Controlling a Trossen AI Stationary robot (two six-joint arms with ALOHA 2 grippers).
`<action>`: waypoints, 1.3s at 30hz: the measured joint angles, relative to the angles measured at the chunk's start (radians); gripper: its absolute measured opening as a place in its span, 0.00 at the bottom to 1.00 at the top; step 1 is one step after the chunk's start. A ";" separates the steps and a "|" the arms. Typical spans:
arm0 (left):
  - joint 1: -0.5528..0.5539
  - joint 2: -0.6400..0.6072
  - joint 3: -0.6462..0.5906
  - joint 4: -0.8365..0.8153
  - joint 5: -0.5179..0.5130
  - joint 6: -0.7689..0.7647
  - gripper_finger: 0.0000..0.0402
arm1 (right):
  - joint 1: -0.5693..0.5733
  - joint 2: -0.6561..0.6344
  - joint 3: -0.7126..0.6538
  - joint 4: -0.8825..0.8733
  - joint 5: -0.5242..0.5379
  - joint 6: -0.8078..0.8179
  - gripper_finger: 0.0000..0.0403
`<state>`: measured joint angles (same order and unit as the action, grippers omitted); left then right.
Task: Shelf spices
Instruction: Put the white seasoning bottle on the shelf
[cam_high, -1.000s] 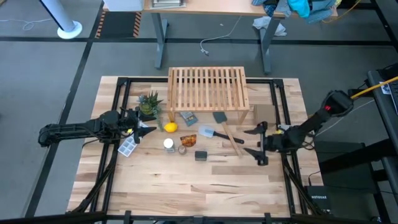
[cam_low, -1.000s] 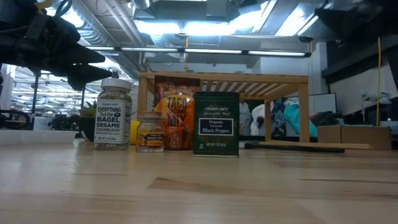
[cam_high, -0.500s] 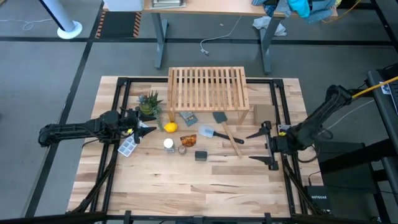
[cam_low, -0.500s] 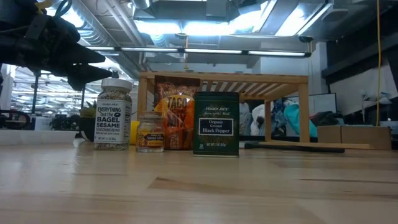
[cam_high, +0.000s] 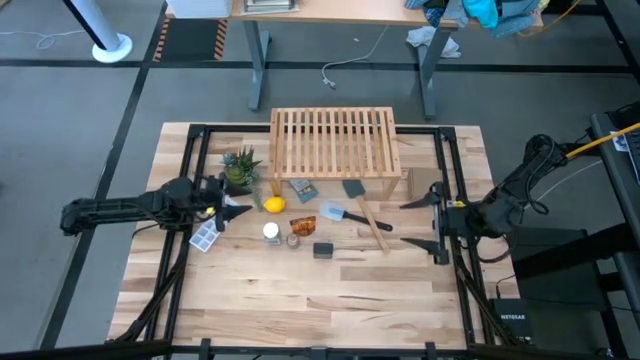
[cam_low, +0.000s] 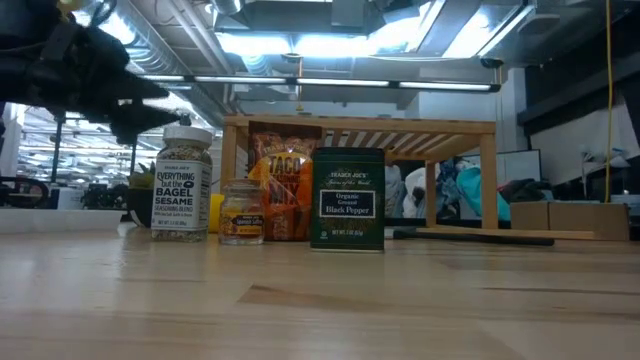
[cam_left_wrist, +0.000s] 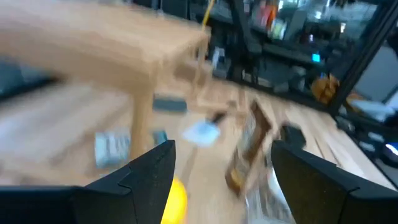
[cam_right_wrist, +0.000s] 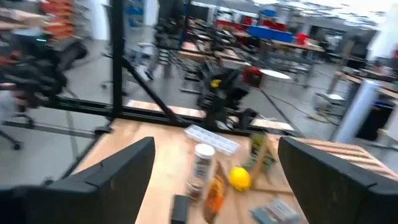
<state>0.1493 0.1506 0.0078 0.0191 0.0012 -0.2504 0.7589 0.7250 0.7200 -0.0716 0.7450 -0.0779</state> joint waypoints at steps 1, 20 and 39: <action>-0.001 0.011 0.001 -0.007 0.007 -0.010 0.64 | 0.000 0.000 0.000 -0.007 0.016 0.007 0.86; -0.193 0.374 0.001 0.065 0.022 -0.075 0.64 | 0.000 0.000 -0.002 -0.008 0.030 0.051 0.86; -0.369 0.526 0.002 0.271 -0.120 -0.030 0.64 | 0.000 0.000 -0.002 -0.009 0.030 0.051 0.86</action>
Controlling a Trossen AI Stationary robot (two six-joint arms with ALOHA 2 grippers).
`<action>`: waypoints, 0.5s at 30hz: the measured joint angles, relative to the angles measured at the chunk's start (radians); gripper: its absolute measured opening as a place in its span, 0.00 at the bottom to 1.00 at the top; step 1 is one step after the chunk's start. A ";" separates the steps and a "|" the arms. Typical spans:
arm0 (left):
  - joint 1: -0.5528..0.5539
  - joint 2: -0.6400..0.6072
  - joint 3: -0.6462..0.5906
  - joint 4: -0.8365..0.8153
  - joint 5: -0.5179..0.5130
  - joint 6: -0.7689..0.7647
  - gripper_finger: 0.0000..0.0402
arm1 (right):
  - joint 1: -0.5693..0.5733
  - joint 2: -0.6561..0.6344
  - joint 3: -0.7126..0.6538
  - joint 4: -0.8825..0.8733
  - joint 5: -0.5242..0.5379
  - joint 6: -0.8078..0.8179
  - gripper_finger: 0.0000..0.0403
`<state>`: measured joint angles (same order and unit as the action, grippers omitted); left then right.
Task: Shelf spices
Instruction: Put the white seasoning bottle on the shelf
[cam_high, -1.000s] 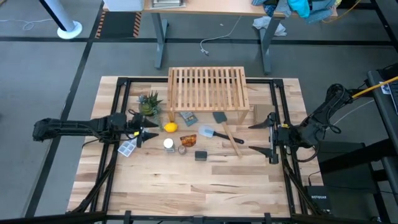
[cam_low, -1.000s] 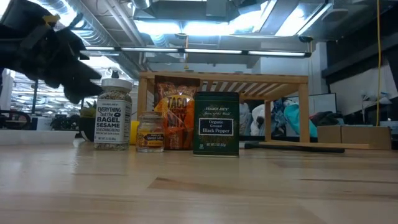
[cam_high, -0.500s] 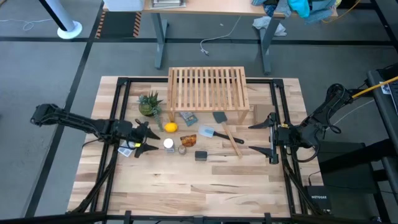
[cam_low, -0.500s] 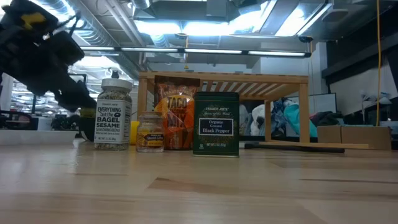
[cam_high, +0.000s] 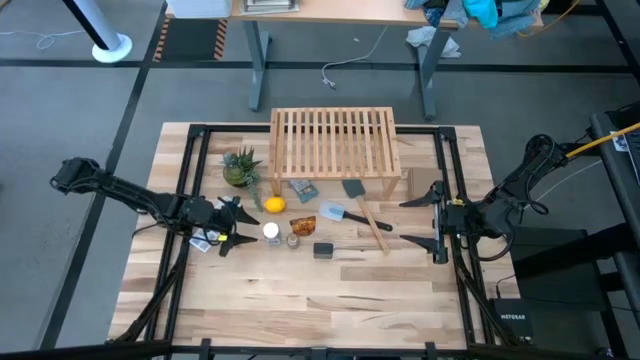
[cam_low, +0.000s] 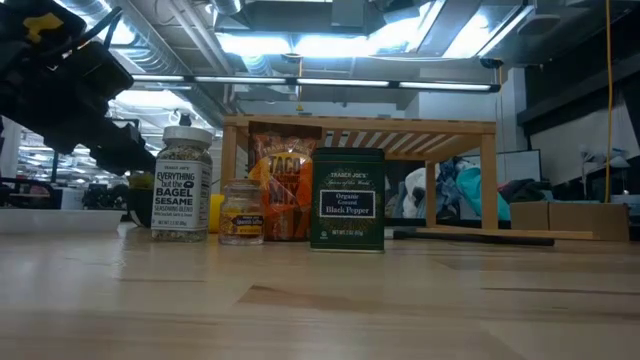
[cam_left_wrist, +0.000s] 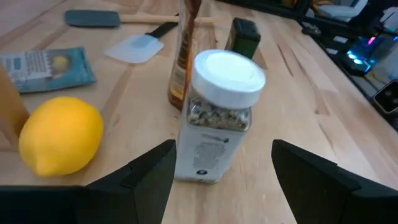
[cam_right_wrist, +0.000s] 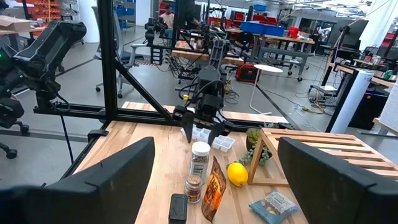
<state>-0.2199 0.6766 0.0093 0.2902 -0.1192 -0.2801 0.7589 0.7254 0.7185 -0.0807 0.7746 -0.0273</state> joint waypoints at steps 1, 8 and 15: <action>-0.004 0.010 0.000 0.015 0.000 0.004 0.64 | 0.000 0.000 0.000 0.000 0.000 0.000 0.86; -0.009 0.120 0.001 0.141 0.000 0.049 0.64 | 0.000 0.000 0.000 0.000 0.000 0.000 0.86; -0.009 0.244 0.003 0.293 -0.001 0.090 0.64 | 0.000 0.000 0.000 -0.001 -0.001 0.000 0.86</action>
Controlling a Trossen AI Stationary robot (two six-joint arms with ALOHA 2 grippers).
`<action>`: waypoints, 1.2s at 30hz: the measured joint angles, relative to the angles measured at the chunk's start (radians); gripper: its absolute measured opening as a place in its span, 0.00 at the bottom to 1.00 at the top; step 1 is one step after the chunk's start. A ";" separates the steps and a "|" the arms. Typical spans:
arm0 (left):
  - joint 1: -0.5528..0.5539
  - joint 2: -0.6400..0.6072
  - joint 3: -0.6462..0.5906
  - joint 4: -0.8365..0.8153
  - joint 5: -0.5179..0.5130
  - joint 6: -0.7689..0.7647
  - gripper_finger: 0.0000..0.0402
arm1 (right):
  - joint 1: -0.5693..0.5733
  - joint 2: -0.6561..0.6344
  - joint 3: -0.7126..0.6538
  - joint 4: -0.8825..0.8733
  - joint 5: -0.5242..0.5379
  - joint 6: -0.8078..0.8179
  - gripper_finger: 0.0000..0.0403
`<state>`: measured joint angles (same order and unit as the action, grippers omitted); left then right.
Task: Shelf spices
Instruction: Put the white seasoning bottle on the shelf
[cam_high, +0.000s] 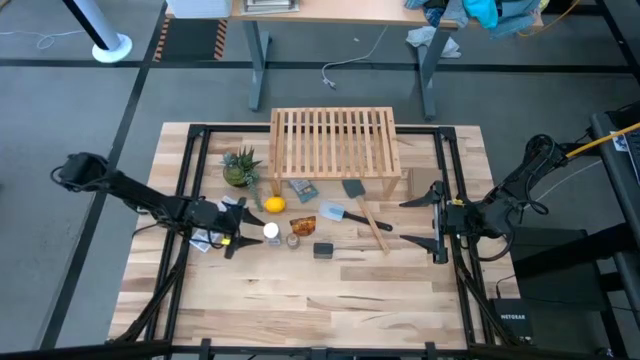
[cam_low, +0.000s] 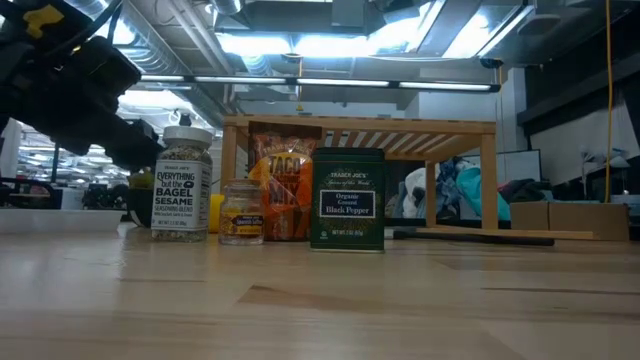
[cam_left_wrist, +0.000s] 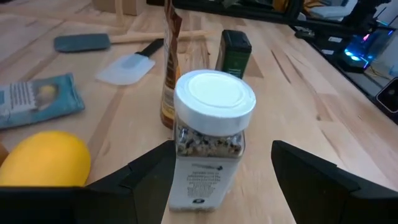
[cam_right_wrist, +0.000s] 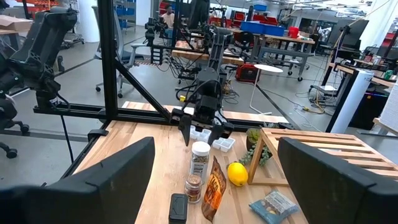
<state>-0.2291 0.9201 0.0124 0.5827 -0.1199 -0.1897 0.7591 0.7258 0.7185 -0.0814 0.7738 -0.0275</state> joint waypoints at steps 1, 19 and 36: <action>0.000 0.018 0.000 0.023 0.000 0.009 0.64 | 0.000 0.000 0.000 -0.001 0.000 0.000 0.86; 0.001 0.418 0.211 0.088 0.000 0.182 0.64 | 0.000 0.015 0.000 -0.035 -0.002 0.000 0.86; 0.001 0.549 0.295 0.088 0.002 0.256 0.52 | 0.000 0.089 0.000 -0.034 -0.016 0.000 0.86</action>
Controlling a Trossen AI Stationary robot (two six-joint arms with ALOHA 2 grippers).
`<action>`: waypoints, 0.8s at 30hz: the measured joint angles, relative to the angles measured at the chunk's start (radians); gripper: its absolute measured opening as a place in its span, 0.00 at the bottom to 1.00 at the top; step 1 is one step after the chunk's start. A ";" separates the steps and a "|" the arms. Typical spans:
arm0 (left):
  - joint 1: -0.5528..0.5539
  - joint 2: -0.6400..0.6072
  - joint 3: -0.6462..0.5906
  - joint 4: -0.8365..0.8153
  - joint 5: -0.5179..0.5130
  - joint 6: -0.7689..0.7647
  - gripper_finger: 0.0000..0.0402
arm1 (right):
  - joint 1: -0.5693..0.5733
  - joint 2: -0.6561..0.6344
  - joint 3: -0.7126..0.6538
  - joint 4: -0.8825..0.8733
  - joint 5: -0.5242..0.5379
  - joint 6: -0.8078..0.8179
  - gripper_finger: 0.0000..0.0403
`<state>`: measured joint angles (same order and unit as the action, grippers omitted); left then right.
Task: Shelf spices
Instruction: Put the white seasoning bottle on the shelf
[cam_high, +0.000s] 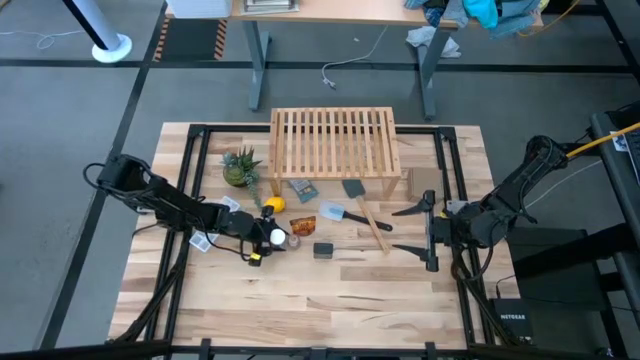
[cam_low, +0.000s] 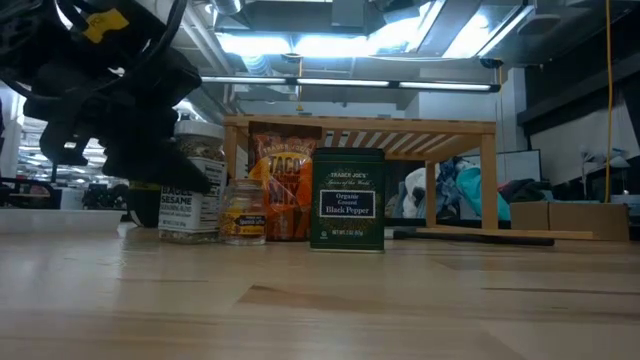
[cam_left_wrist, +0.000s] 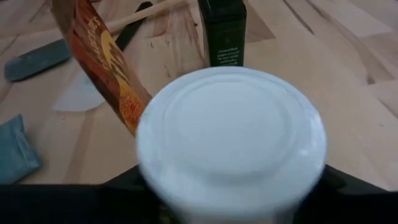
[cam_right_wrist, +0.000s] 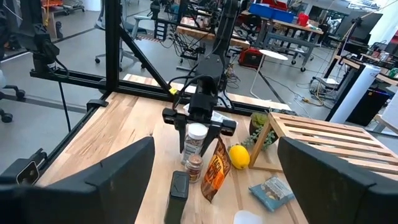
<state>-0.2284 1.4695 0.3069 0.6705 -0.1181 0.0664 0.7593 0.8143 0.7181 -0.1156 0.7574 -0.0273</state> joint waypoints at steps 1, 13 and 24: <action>0.000 -0.001 0.000 0.001 0.001 -0.002 0.49 | 0.000 0.000 0.000 0.001 0.000 0.000 0.86; 0.000 -0.026 -0.002 -0.008 -0.020 -0.007 0.47 | 0.000 0.000 0.000 0.001 0.000 0.000 0.86; 0.003 -0.289 -0.002 -0.044 -0.021 -0.023 0.47 | 0.000 0.000 0.000 0.001 0.001 0.000 0.86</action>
<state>-0.2250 1.1810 0.3046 0.6261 -0.1386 0.0434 0.7589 0.8139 0.7181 -0.1143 0.7582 -0.0269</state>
